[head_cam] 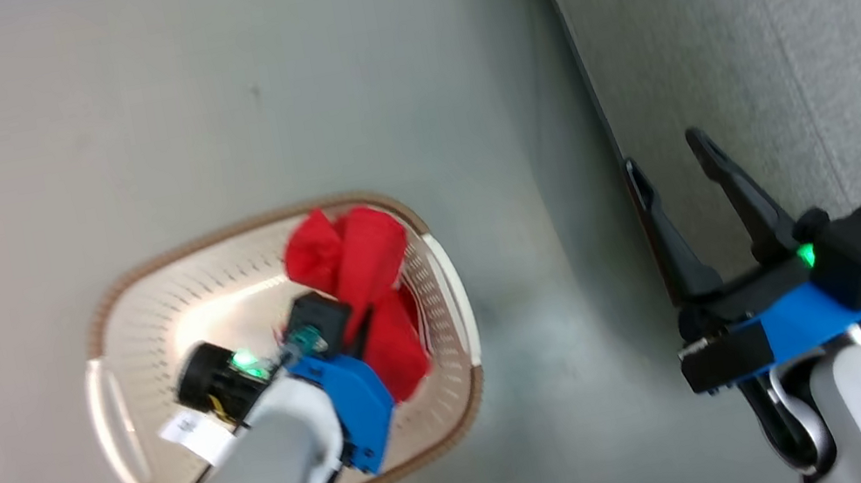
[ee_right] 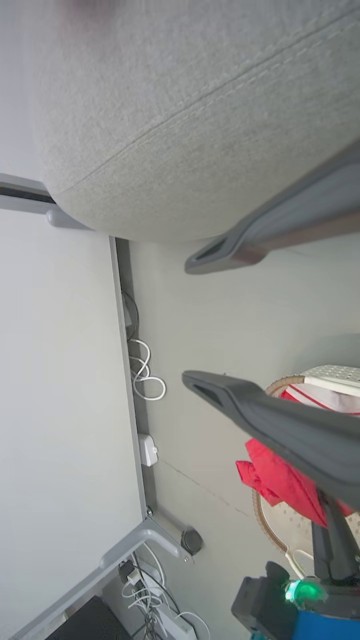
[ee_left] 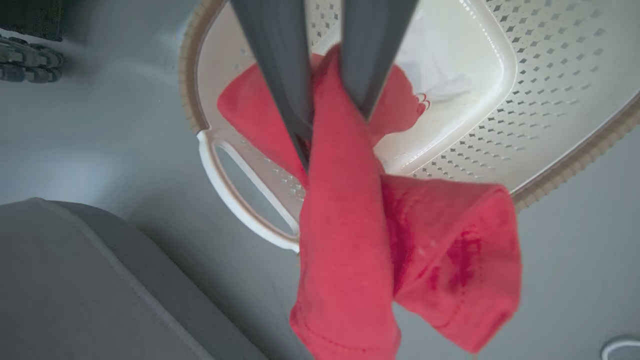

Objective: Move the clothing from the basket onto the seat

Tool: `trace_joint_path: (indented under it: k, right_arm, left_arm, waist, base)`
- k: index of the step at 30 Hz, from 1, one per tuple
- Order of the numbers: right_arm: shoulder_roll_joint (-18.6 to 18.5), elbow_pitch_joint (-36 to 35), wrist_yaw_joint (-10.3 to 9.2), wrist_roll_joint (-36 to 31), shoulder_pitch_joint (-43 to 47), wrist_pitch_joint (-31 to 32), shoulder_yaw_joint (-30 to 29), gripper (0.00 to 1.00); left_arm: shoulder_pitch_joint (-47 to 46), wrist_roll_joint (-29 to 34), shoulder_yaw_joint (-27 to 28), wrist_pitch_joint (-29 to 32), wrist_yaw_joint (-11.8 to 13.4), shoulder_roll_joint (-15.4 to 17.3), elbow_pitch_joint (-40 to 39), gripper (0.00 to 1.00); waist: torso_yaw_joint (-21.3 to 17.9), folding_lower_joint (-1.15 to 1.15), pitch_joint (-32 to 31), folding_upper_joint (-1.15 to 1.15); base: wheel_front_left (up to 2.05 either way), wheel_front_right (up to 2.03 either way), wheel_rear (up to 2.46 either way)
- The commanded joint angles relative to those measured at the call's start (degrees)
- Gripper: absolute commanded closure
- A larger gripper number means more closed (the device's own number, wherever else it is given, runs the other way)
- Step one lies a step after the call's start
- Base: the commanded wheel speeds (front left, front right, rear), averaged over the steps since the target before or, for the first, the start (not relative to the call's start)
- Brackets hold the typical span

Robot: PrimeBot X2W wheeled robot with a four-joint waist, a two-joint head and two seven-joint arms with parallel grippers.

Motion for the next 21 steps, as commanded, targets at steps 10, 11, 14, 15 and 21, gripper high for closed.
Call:
trace_joint_path:
  k: [10,11,14,15,21]
  right_arm:
    - [-0.1,1.7,0.03,-1.0,8.7,4.9,-2.4,0.00]
    - [-0.1,1.5,0.03,-0.9,9.3,5.3,-2.3,0.00]
    - [-0.1,1.1,0.03,-0.9,11.2,6.4,-2.3,0.00]
    - [-0.1,1.0,0.03,-1.0,11.8,6.9,-2.2,0.00]
    - [-0.1,0.5,0.03,-0.5,14.3,9.0,-0.9,0.00]
  left_arm:
    - [4.8,-6.9,-7.4,-0.1,-0.1,0.8,-11.7,1.00]
    - [4.9,-7.6,-7.7,-0.2,-0.1,0.8,-12.3,1.00]
    - [4.3,-9.2,-8.9,-0.7,-0.1,0.9,-13.8,1.00]
    - [4.0,-9.6,-9.1,-0.9,-0.1,0.8,-14.3,1.00]
    - [1.4,-12.2,-10.6,-1.7,-0.1,0.5,-17.6,1.00]
  waist:
    - [10.2,0.01,-24.1,0.00]
    - [10.5,0.01,-25.2,0.00]
    - [11.4,0.01,-28.3,0.00]
    - [11.7,0.01,-29.2,0.00]
    - [13.0,0.01,-33.4,0.00]
  base:
    - [0.00,0.00,0.00]
    - [0.00,0.00,0.00]
    - [0.00,0.00,0.00]
    - [0.00,0.00,0.00]
    - [0.00,0.00,0.00]
